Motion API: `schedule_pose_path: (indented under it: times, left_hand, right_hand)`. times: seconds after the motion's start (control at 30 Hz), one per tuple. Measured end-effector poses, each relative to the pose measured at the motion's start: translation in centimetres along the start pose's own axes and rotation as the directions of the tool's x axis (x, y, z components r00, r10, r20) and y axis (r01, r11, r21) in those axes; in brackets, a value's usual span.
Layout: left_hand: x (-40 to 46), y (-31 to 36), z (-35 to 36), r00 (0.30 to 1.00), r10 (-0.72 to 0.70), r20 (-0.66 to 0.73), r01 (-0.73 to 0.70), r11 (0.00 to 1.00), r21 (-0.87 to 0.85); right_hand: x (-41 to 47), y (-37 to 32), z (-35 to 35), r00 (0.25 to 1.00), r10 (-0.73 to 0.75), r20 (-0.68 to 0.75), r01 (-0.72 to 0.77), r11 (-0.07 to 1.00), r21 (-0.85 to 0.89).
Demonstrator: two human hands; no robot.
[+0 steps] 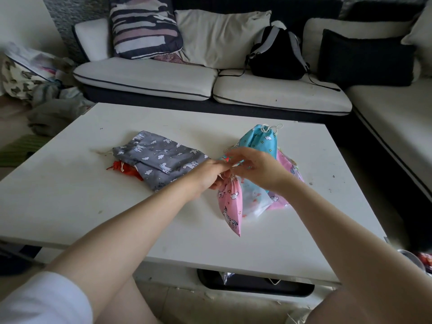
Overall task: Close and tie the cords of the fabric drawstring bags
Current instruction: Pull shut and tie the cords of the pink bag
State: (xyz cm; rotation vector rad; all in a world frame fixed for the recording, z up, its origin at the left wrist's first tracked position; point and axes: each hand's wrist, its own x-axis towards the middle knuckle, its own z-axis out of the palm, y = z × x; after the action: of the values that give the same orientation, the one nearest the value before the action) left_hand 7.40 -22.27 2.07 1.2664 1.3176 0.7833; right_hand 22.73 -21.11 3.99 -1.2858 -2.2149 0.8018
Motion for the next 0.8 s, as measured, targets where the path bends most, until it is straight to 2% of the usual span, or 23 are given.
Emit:
schedule_pose_path:
  times: [0.13,0.2,0.3,0.37,0.43,0.5,0.6,0.73,0.8]
  left_hand:
    - [-0.2,0.2,0.0,1.0,0.001,0.017,-0.001,1.0,0.026]
    - [-0.2,0.0,0.0,1.0,0.014,0.012,-0.015,0.998,0.06]
    - [-0.1,-0.2,0.0,1.0,0.022,0.004,-0.022,1.0,0.019]
    - [-0.1,-0.1,0.0,0.999,0.007,0.034,-0.006,0.999,-0.032]
    - [-0.2,-0.1,0.2,0.998,0.007,0.059,-0.006,1.0,-0.013]
    - [-0.3,-0.3,0.3,0.999,0.039,0.035,-0.042,0.996,0.073]
    - [-0.7,-0.3,0.4,0.99,0.136,-0.045,-0.113,0.934,0.339]
    - [-0.8,-0.2,0.7,0.955,0.288,-0.07,-0.187,0.769,0.611]
    - [-0.9,-0.1,1.1,0.929,0.357,-0.093,-0.198,0.695,0.691]
  right_hand:
    - [0.3,-0.7,0.1,0.988,-0.142,-0.056,0.13,0.976,-0.173]
    - [0.3,-0.9,0.1,0.979,-0.201,-0.022,0.191,0.955,-0.227]
    - [0.5,-0.8,0.4,0.96,-0.28,0.023,0.273,0.909,-0.315]
    - [0.6,-0.7,0.5,0.964,-0.263,0.037,0.258,0.893,-0.37]
    - [0.7,-0.4,0.7,0.982,-0.187,0.03,0.184,0.901,-0.393]
    - [0.6,-0.4,0.7,0.994,-0.104,-0.01,0.095,0.934,-0.344]
    - [0.3,-0.8,0.7,0.999,-0.017,-0.043,0.002,0.942,-0.337]
    - [0.1,-1.0,1.0,0.997,0.082,0.001,-0.07,0.855,-0.514]
    - [-0.3,-1.6,1.6,0.999,0.035,-0.006,-0.03,0.76,-0.649]
